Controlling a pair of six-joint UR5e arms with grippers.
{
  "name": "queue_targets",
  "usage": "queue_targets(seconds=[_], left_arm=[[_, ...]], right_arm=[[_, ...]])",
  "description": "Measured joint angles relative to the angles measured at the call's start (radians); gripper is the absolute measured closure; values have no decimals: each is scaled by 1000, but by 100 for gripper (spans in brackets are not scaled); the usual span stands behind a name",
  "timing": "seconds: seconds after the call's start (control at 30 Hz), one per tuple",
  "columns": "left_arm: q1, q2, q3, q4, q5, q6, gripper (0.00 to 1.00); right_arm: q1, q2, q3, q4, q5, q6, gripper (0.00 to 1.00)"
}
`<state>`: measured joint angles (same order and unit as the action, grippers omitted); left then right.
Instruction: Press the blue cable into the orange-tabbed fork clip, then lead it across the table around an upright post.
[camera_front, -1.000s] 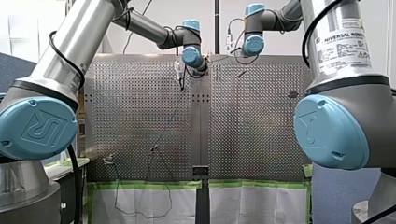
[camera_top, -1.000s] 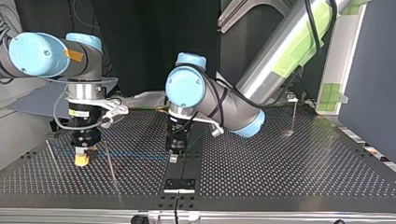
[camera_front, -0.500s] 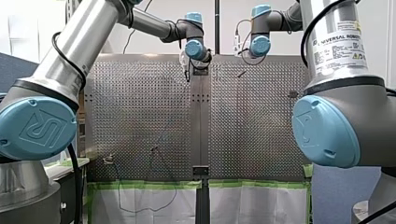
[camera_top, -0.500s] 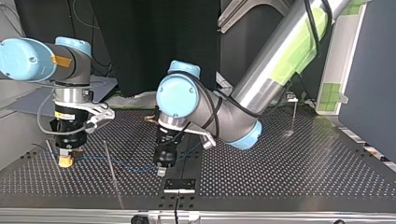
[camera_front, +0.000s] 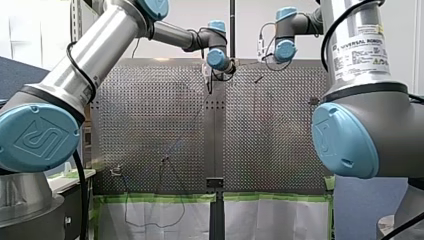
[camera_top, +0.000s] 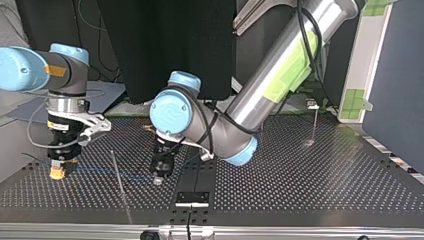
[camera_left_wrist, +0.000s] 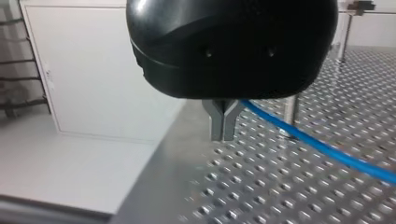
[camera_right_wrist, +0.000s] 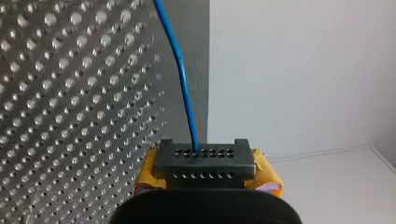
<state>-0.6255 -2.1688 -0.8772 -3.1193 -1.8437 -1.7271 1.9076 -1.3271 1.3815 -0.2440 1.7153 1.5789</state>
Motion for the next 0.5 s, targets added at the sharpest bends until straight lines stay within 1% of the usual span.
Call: queue_targets(seconds=[0.17, 0.37, 0.5], left_arm=[[-8, -22, 41, -7, 6, -8, 100], [-17, -42, 81, -14, 6, -14, 100], [-31, -80, 112, -15, 4, -18, 100]], right_arm=[[-17, 11, 0, 0, -6, 12, 100], [-35, 22, 0, 0, -9, 21, 100], [-49, 30, 0, -1, -9, 27, 100]])
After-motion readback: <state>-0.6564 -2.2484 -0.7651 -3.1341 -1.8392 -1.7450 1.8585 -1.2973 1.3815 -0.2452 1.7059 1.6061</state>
